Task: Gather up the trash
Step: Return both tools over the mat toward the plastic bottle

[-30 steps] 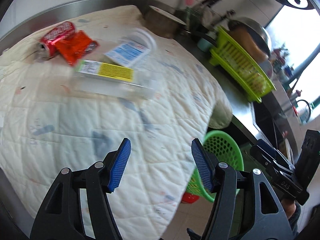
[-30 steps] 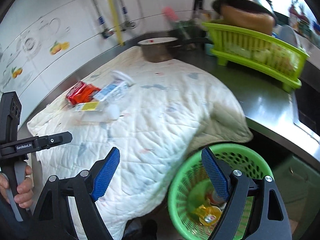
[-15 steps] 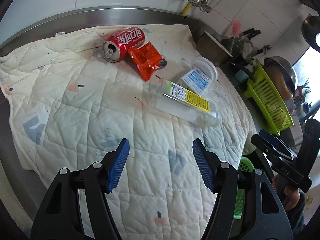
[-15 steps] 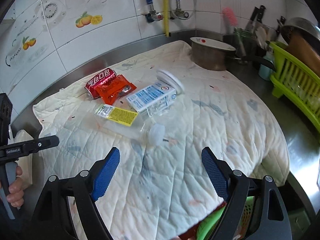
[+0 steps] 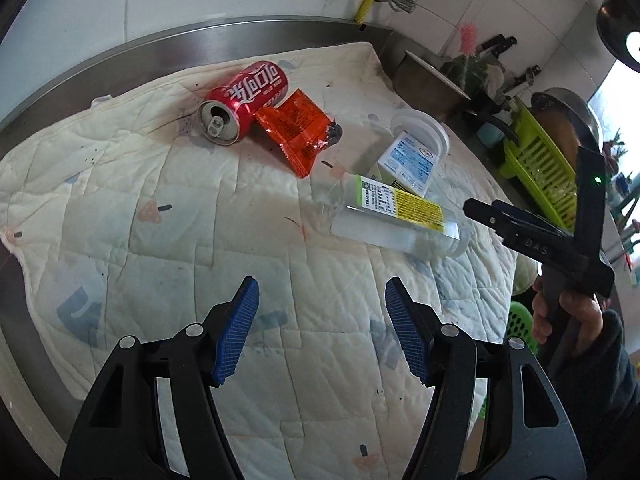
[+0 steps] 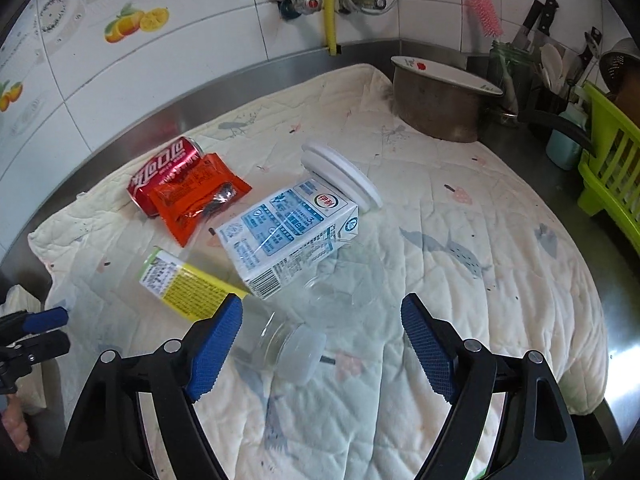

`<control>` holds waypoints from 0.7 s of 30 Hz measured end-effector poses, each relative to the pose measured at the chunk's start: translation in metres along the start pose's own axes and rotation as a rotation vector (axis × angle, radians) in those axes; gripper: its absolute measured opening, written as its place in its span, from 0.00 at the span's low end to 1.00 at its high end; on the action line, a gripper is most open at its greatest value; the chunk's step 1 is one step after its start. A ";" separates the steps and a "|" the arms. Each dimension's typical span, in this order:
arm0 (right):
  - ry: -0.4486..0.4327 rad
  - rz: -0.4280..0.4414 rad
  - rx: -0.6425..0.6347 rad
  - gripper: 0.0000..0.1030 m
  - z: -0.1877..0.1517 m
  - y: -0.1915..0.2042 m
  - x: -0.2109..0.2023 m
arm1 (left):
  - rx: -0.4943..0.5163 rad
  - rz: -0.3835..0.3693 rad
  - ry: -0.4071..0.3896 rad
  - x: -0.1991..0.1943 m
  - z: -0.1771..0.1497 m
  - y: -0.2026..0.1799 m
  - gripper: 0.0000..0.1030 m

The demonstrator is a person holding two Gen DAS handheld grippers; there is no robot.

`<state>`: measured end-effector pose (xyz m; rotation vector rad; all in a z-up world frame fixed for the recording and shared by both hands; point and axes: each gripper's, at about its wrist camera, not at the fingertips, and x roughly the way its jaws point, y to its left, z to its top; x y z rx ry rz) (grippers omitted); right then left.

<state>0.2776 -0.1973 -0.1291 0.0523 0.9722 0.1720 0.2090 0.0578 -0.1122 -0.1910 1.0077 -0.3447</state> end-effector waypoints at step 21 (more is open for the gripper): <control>0.078 -0.012 -0.020 0.61 0.009 -0.010 0.041 | 0.527 -0.050 0.070 0.036 0.041 -0.048 0.66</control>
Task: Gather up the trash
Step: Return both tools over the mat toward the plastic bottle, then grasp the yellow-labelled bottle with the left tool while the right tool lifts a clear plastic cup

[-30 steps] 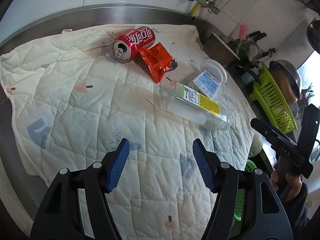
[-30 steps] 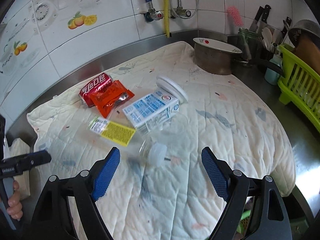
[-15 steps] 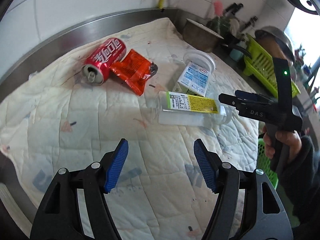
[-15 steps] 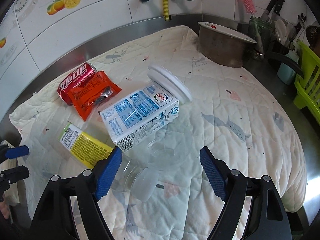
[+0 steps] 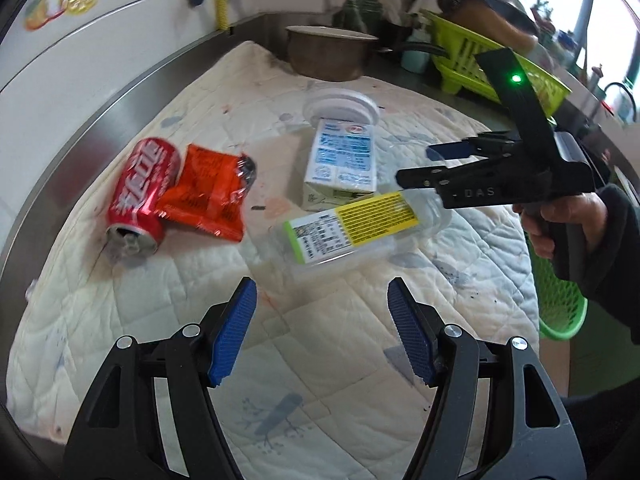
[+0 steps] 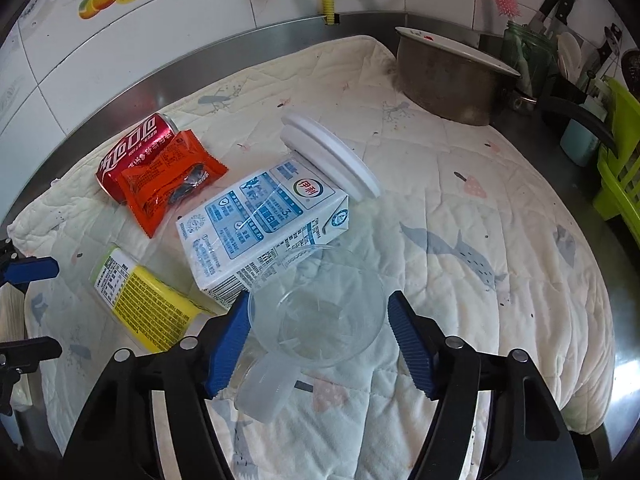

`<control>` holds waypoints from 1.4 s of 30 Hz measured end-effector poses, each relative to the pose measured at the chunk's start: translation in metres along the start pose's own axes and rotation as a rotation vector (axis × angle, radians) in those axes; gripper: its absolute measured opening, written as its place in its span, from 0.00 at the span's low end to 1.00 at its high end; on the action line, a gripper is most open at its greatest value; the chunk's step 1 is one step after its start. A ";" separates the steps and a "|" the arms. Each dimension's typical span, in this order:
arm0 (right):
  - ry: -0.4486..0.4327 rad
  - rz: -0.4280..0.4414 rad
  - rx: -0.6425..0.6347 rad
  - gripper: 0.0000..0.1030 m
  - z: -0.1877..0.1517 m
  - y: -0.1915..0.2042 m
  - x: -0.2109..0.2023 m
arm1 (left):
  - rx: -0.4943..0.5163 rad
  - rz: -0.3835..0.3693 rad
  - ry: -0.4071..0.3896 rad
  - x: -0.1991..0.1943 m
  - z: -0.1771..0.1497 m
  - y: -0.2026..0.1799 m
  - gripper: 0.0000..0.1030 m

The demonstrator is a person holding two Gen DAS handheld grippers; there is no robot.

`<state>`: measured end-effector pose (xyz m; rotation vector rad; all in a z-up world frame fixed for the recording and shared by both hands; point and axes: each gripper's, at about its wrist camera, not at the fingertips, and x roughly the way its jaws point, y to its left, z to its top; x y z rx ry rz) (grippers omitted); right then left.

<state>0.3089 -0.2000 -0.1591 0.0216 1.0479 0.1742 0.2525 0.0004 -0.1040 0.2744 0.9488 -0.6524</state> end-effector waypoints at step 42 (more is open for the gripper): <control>-0.056 -0.078 0.306 0.58 -0.125 -0.051 -0.132 | 0.518 -0.187 0.252 0.076 0.035 -0.061 0.44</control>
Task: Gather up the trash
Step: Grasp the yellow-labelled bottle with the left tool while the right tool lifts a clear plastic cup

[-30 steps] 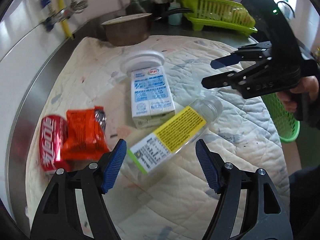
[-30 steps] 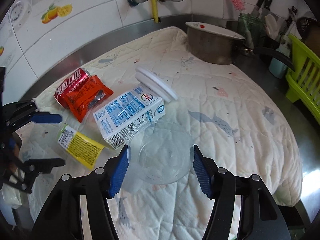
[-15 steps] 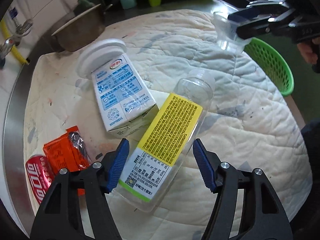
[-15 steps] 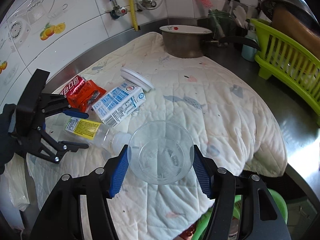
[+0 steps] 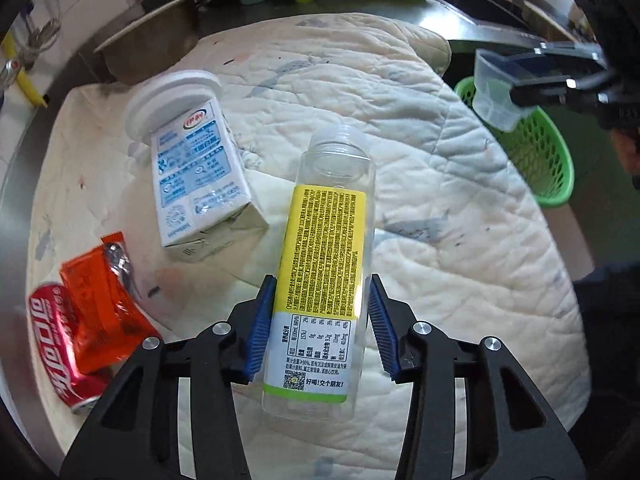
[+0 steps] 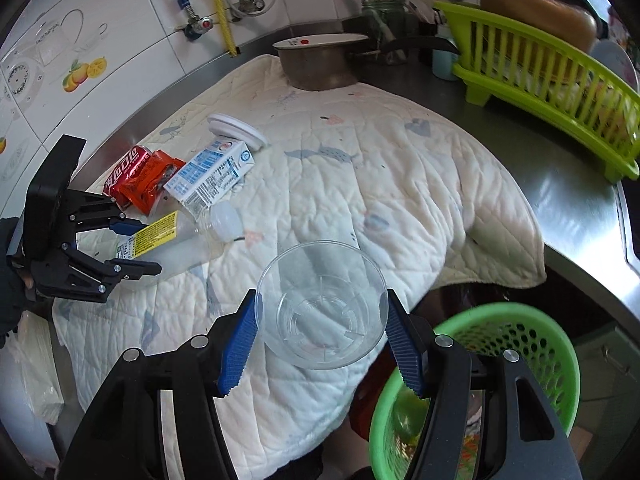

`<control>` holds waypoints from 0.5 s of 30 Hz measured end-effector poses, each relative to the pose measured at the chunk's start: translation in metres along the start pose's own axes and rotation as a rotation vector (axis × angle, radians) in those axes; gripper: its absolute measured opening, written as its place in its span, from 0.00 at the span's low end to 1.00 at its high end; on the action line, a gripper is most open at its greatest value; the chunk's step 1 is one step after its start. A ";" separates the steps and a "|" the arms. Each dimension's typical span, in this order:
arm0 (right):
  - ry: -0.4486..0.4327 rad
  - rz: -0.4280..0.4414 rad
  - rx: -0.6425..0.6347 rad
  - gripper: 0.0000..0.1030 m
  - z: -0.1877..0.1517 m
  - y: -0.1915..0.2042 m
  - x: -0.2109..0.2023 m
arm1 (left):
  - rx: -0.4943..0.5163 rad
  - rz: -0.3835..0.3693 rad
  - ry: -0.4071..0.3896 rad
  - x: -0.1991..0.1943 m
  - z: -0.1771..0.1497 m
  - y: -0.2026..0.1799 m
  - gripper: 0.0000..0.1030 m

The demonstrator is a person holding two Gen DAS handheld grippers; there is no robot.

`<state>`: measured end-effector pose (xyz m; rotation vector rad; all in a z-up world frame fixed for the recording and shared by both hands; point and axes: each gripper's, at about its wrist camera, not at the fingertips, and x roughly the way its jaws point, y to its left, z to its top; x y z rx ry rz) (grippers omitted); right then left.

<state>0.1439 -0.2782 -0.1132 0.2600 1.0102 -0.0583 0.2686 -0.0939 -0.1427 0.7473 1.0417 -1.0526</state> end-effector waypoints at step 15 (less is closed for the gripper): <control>-0.011 -0.100 0.123 0.58 -0.044 -0.052 -0.037 | -0.046 0.021 0.006 0.014 0.014 -0.012 0.42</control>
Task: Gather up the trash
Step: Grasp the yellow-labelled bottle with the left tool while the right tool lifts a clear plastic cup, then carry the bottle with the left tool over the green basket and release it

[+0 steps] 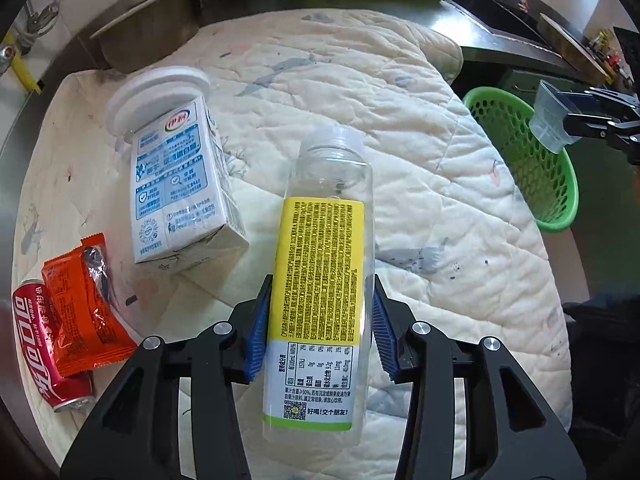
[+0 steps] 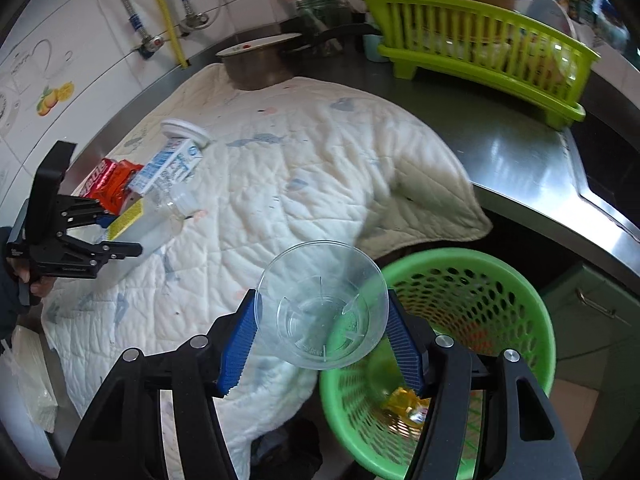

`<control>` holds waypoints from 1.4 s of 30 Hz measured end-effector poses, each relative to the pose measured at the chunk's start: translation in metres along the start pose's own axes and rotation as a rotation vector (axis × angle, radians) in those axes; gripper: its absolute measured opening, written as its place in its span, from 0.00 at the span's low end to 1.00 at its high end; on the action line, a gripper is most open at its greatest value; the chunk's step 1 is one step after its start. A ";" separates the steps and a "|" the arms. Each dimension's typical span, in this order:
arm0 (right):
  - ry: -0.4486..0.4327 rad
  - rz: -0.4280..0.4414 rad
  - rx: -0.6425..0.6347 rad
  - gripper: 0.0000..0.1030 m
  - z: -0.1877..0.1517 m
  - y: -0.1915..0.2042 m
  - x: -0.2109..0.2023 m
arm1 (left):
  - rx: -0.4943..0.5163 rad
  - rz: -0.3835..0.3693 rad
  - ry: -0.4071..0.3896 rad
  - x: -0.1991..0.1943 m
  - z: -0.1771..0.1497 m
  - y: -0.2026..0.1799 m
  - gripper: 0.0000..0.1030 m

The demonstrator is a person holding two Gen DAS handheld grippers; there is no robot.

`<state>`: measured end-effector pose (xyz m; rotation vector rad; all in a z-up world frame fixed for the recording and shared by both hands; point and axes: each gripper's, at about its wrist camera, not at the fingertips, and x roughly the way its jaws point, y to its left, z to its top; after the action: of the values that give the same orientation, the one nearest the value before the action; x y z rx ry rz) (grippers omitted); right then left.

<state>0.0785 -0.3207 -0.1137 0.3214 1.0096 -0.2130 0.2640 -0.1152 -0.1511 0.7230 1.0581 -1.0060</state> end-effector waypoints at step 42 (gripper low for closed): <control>-0.074 -0.097 0.221 0.74 -0.104 -0.159 -0.089 | -0.238 -0.128 0.003 0.082 0.111 -0.247 0.44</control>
<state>-0.1013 -0.4289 -0.1148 0.4624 0.9304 -0.4235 0.0882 -0.3327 -0.1939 0.4678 1.2149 -0.9677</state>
